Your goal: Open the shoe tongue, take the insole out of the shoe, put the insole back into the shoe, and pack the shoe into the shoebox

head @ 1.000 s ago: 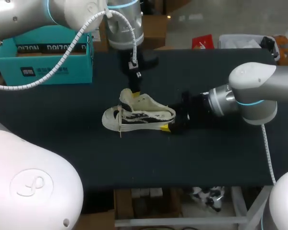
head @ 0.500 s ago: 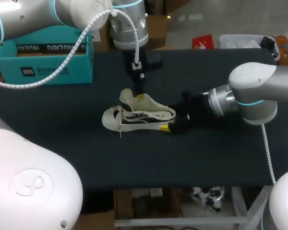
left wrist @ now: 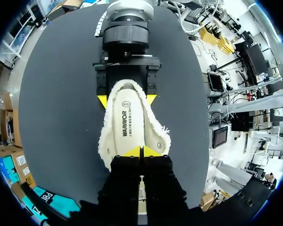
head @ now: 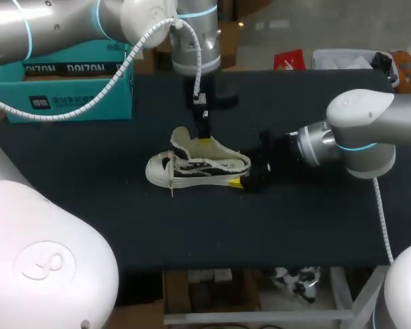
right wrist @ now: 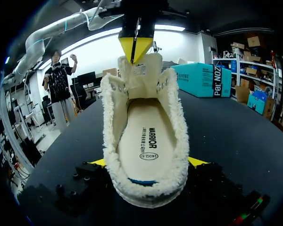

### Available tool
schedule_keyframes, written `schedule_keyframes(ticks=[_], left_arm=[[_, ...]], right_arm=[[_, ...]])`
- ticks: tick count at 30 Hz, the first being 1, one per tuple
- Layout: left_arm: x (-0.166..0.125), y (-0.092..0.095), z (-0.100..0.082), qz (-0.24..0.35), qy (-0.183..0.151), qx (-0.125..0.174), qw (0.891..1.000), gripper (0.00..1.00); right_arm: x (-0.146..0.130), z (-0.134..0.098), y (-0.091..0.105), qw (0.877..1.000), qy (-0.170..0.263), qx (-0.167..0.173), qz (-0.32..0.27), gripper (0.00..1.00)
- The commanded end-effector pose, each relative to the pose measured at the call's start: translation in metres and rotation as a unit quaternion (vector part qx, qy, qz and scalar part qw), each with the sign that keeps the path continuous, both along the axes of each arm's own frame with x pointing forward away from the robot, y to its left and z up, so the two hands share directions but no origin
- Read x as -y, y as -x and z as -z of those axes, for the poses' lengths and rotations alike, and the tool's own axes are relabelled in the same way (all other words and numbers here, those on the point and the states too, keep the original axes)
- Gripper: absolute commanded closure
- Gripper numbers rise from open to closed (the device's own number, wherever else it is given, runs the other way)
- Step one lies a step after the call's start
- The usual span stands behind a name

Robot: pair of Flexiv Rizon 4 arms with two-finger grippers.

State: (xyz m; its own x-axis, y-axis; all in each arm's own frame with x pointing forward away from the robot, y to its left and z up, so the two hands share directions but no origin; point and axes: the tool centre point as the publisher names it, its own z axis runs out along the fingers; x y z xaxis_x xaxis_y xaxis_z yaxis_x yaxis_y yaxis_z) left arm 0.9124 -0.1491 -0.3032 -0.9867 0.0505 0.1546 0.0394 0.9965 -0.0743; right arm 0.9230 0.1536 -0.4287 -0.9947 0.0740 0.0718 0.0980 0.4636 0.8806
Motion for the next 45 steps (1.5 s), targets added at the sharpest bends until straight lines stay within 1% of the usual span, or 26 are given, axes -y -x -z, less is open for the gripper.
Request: schedule_keyframes(ticks=[1,8,12,21,28,40,45], left_arm=[[-0.006,0.019,0.019,-0.001,0.01,0.033,0.999,1.0],[-0.008,0.021,0.043,0.007,0.0,0.032,0.999,1.0],[-0.011,0.019,0.049,0.009,0.007,0.022,1.0,1.0],[-0.011,0.017,0.063,0.005,-0.001,0.011,1.0,1.0],[-0.01,0.022,0.076,0.001,-0.011,0.021,1.0,1.0],[-0.009,0.022,0.096,-0.013,-0.016,0.031,0.999,1.0],[-0.006,0.022,0.104,-0.018,-0.027,0.042,0.999,1.0]], right_arm=[[0.001,0.005,0.0,1.0,-0.002,0.001,0.0,1.0],[0.001,0.005,0.0,1.0,-0.002,0.001,0.0,1.0],[0.001,0.005,0.0,1.0,-0.002,0.001,0.0,1.0],[0.001,0.005,0.0,1.0,-0.002,0.001,0.0,1.0],[0.001,0.005,0.0,1.0,-0.002,0.001,0.0,1.0],[0.001,0.005,0.0,1.0,-0.002,0.001,0.0,1.0],[0.001,0.005,0.0,1.0,-0.002,0.001,0.0,1.0]])
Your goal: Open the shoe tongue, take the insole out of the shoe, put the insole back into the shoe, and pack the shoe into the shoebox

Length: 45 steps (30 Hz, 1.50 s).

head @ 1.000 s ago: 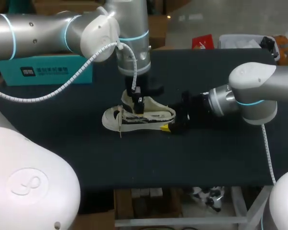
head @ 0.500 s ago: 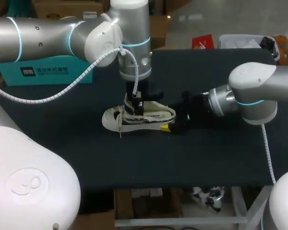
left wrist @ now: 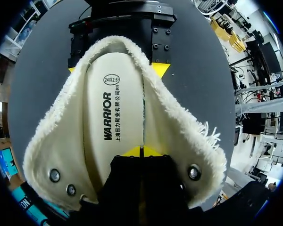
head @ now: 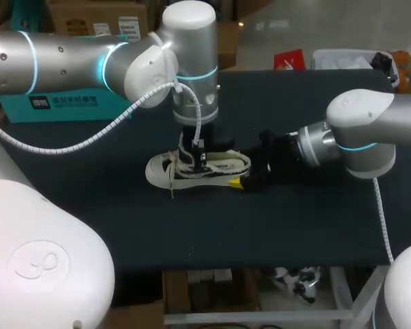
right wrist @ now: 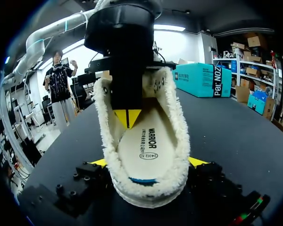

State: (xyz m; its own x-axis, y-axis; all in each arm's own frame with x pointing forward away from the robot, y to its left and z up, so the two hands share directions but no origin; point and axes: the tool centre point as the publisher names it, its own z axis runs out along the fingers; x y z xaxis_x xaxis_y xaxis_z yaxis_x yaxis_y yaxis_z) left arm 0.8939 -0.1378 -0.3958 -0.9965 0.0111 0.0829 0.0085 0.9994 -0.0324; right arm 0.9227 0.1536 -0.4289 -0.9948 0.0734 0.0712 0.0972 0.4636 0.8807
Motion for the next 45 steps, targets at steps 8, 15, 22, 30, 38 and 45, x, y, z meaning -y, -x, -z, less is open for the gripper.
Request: schedule_keyframes(ticks=[8,15,22,30,38,45], left_arm=[[0.007,0.008,0.012,-0.002,-0.002,0.016,1.0,1.0],[0.008,0.014,0.012,-0.014,-0.002,0.039,0.999,1.0],[0.009,0.015,0.012,-0.02,-0.001,0.045,0.999,1.0],[0.012,0.012,0.016,-0.038,-0.002,0.053,0.998,0.8],[0.014,0.004,0.021,-0.057,-0.008,0.078,0.995,0.8],[0.015,-0.005,0.036,-0.067,-0.013,0.098,0.993,0.76]], right_arm=[[0.001,0.004,-0.001,1.0,-0.002,0.0,0.0,1.0],[0.001,0.004,-0.001,1.0,-0.002,0.0,0.0,1.0],[0.001,0.004,-0.001,1.0,-0.002,0.0,0.0,1.0],[0.001,0.004,-0.001,1.0,-0.002,0.0,0.0,1.0],[0.001,0.004,-0.001,1.0,-0.002,0.0,0.0,1.0],[0.001,0.004,-0.001,1.0,-0.002,0.0,0.0,1.0]])
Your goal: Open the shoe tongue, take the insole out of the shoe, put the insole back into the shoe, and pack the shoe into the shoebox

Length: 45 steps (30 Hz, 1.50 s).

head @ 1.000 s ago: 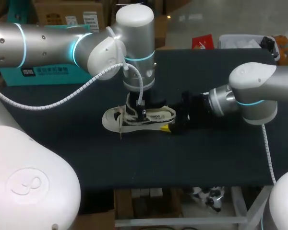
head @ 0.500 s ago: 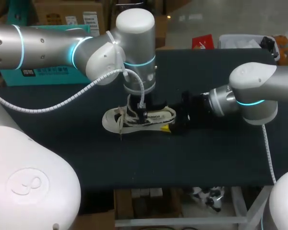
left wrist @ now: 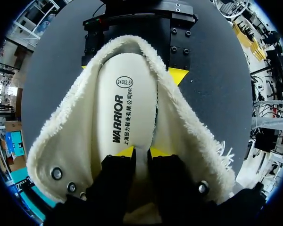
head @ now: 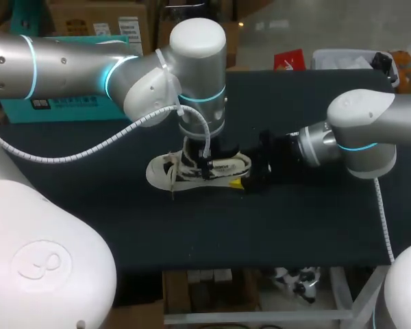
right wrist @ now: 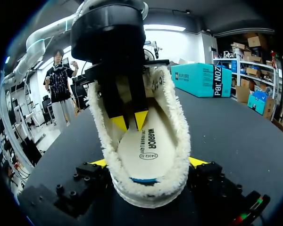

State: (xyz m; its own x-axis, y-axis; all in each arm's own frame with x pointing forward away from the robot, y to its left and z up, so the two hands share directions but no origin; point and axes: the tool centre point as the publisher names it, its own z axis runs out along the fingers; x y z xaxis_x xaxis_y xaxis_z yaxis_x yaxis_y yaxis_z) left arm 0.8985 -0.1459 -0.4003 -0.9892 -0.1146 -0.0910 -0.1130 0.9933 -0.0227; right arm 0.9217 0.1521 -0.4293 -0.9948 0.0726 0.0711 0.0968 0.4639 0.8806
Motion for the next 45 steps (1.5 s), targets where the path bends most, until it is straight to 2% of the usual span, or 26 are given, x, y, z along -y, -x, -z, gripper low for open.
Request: schedule_keyframes(ticks=[1,6,10,12,25,29,30,33,39,43,45], left_arm=[[0.007,-0.001,0.032,-0.006,-0.005,0.015,1.0,0.76],[0.004,-0.017,0.04,-0.022,-0.002,0.048,0.999,0.73],[0.003,-0.028,0.046,-0.024,-0.001,0.067,0.997,0.78],[0.003,-0.034,0.049,-0.024,-0.002,0.077,0.997,0.76],[0.005,-0.073,0.053,-0.015,0.001,0.097,0.995,0.73],[0.007,-0.082,0.055,-0.014,0.003,0.101,0.995,0.75],[0.007,-0.084,0.055,-0.014,0.003,0.101,0.995,0.79],[0.008,-0.086,0.055,-0.012,0.004,0.1,0.995,1.0],[0.005,-0.081,0.039,-0.001,0.017,0.095,0.995,1.0],[0.004,-0.069,0.021,0.018,0.038,0.077,0.996,1.0],[0.005,-0.06,0.01,0.022,0.045,0.076,0.996,1.0]], right_arm=[[-0.001,0.004,-0.002,1.0,-0.002,0.0,0.001,1.0],[-0.001,0.004,-0.002,1.0,-0.002,0.0,0.001,1.0],[-0.001,0.004,-0.002,1.0,-0.002,0.0,0.001,1.0],[-0.001,0.004,-0.002,1.0,-0.002,0.0,0.001,1.0],[-0.001,0.004,-0.002,1.0,-0.002,0.0,0.001,1.0],[-0.001,0.004,-0.002,1.0,-0.002,0.0,0.001,1.0],[-0.001,0.004,-0.002,1.0,-0.002,0.0,0.001,1.0],[-0.001,0.004,-0.002,1.0,-0.002,0.0,0.001,1.0],[-0.001,0.004,-0.002,1.0,-0.002,0.0,0.001,1.0],[-0.001,0.004,-0.002,1.0,-0.002,0.0,0.001,1.0],[-0.001,0.004,-0.002,1.0,-0.002,0.0,0.001,1.0]])
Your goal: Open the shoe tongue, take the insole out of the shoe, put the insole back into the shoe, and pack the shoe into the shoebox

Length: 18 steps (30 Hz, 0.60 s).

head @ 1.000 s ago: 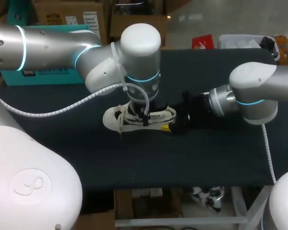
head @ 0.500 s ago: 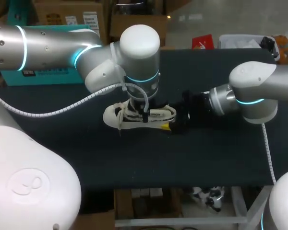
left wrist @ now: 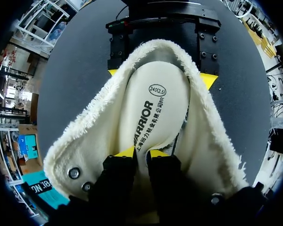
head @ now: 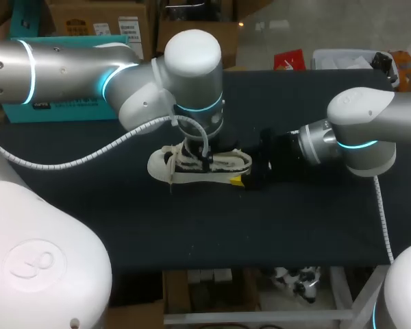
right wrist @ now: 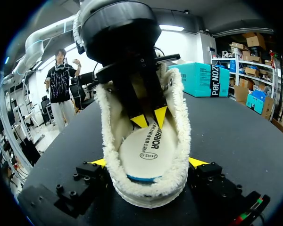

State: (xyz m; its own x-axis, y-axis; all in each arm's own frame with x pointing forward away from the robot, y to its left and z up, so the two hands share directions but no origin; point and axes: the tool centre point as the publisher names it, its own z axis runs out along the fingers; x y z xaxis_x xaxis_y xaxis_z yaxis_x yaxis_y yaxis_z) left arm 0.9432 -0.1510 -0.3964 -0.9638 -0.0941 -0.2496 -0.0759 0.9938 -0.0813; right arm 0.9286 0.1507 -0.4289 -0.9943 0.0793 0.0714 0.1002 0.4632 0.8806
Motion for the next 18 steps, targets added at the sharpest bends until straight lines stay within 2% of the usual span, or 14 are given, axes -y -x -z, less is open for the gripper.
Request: schedule_keyframes(ticks=[1,5,10,18], left_arm=[[0.0,-0.012,0.009,0.017,0.03,-0.013,0.999,1.0],[0.0,0.005,-0.018,0.038,0.066,-0.036,0.996,1.0],[0.003,0.024,-0.044,0.051,0.088,-0.044,0.994,1.0],[0.009,0.041,-0.062,0.054,0.11,-0.054,0.991,1.0]], right_arm=[[-0.002,0.004,0.005,1.0,-0.002,0.0,-0.003,1.0],[-0.002,0.004,0.005,1.0,-0.002,0.0,-0.003,1.0],[-0.002,0.004,0.005,1.0,-0.002,0.0,-0.003,1.0],[-0.002,0.004,0.005,1.0,-0.002,0.0,-0.003,1.0]])
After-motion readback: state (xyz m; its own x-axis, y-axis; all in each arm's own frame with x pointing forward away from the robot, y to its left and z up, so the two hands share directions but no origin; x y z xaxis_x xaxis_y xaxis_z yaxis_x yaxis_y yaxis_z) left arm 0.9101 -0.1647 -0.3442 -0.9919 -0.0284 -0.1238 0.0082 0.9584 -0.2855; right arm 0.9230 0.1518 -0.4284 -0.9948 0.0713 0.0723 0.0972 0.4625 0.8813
